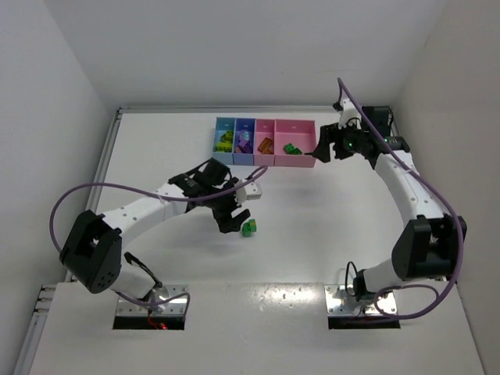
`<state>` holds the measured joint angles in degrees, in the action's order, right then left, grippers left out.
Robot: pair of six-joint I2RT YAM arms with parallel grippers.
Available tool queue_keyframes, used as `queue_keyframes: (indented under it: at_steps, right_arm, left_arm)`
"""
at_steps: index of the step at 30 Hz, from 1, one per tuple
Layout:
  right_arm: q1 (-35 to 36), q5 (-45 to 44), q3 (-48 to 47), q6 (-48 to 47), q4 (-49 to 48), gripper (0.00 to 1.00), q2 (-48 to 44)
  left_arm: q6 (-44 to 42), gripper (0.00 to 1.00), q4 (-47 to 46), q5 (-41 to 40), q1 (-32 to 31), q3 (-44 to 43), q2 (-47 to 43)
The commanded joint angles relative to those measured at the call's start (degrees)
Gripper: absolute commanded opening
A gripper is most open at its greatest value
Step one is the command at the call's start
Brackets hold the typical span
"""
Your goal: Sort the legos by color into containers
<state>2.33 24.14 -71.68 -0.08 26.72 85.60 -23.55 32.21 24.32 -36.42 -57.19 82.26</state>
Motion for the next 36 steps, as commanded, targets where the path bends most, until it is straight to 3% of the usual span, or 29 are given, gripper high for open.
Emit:
queue_keyframes:
  at_steps: [1,8,17,36]
  right_arm:
    - [-1.4,0.4,1.5,-0.9,0.5,0.78,-2.6]
    - [-3.9,0.9,2.7,-0.9,1.1,0.78,-3.2]
    - [-5.0,2.0,2.7,-0.4,1.6,0.78,-2.6]
    - [-5.5,2.5,2.2,-0.4,2.1,0.78,-2.1]
  left_arm:
    - [4.4,0.88,-8.3,-2.9,-0.6,3.9,-4.0]
    - [4.9,0.86,-12.3,3.7,-1.1,8.2,-4.7]
    - [4.9,0.85,-18.0,4.4,-1.6,12.6,-0.4]
    - [4.4,0.81,-23.2,5.7,-2.8,8.8,9.1]
